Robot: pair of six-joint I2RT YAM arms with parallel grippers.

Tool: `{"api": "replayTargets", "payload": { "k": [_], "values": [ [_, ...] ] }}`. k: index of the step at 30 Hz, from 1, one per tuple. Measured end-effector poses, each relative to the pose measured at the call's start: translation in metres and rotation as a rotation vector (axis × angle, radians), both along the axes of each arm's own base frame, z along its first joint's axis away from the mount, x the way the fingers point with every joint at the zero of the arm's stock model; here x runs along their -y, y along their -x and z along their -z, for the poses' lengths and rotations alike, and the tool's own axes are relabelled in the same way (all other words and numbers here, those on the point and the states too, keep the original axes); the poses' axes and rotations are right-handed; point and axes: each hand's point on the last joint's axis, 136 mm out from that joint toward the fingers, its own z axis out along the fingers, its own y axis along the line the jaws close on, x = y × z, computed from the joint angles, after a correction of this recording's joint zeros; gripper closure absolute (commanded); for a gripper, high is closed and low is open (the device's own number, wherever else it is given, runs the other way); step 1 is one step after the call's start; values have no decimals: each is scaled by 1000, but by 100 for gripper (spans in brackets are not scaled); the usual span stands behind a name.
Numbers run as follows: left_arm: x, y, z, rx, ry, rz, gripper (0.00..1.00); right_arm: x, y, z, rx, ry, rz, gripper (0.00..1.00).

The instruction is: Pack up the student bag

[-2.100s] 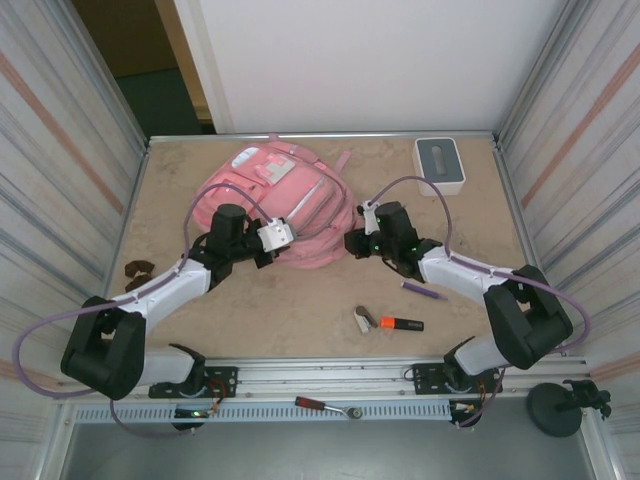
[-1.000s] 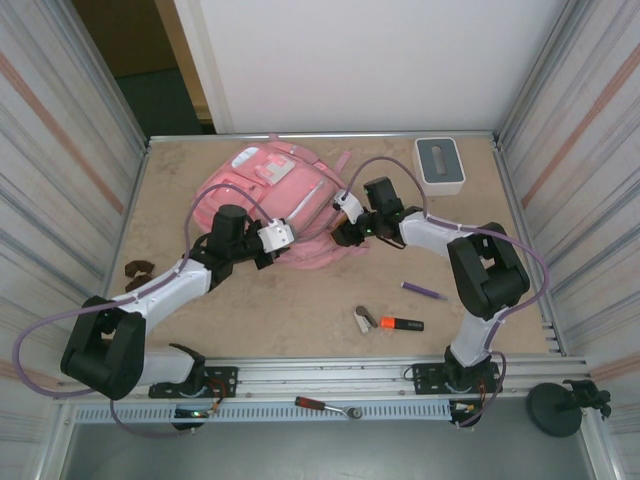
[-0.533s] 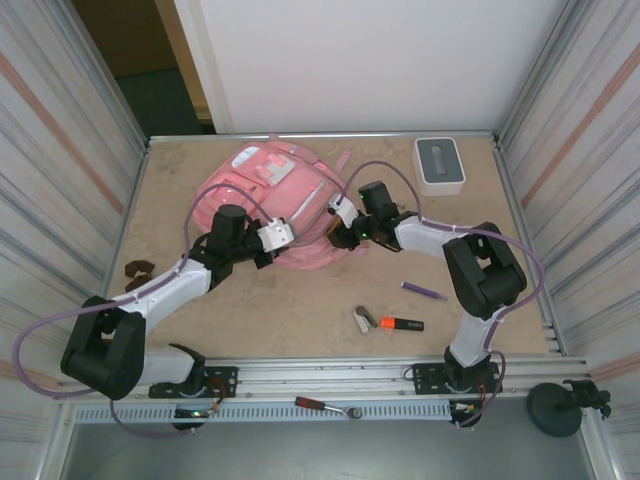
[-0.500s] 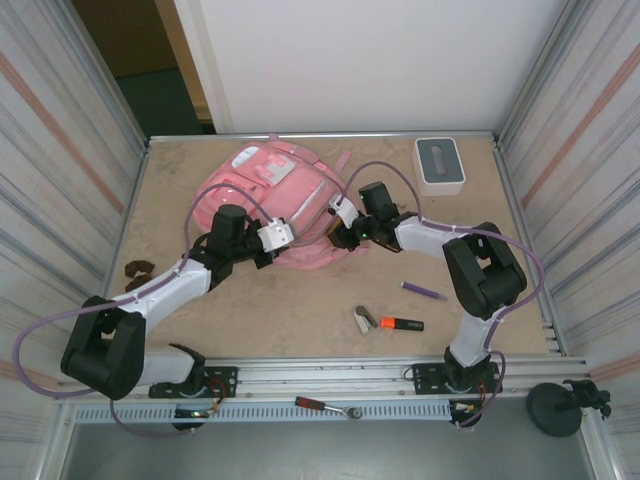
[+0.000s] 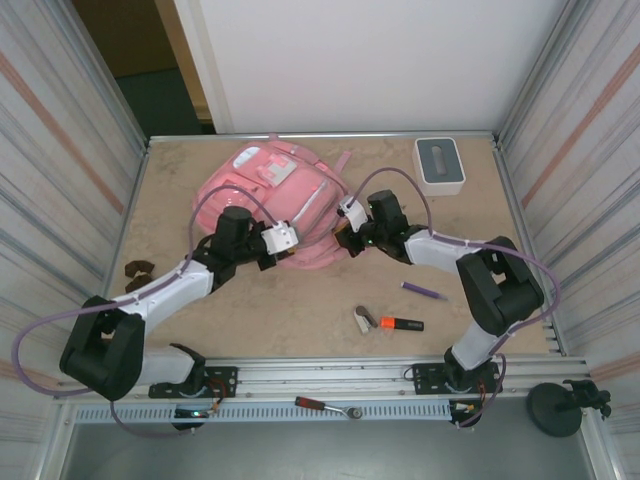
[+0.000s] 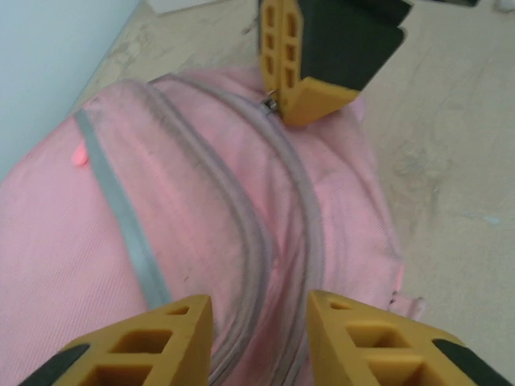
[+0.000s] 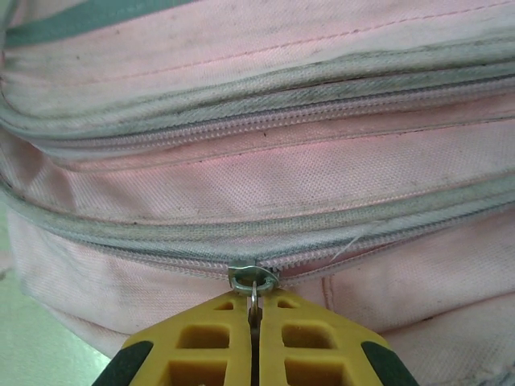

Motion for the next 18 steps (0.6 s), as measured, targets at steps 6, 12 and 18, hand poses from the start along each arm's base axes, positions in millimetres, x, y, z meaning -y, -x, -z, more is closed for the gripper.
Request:
{"api": "replayTargets", "payload": {
  "k": [6,12,18],
  "values": [
    [32,15,-11,76,-52,78,42,3,10,-11,-37,-58,42,100],
    [59,4,-6,121,-135,81,41,-1,16,-11,-77,-93,64,100],
    [62,-3,22,97,-216,65,43,-8,21,-14,-99,-124,66,100]
  ]
}}
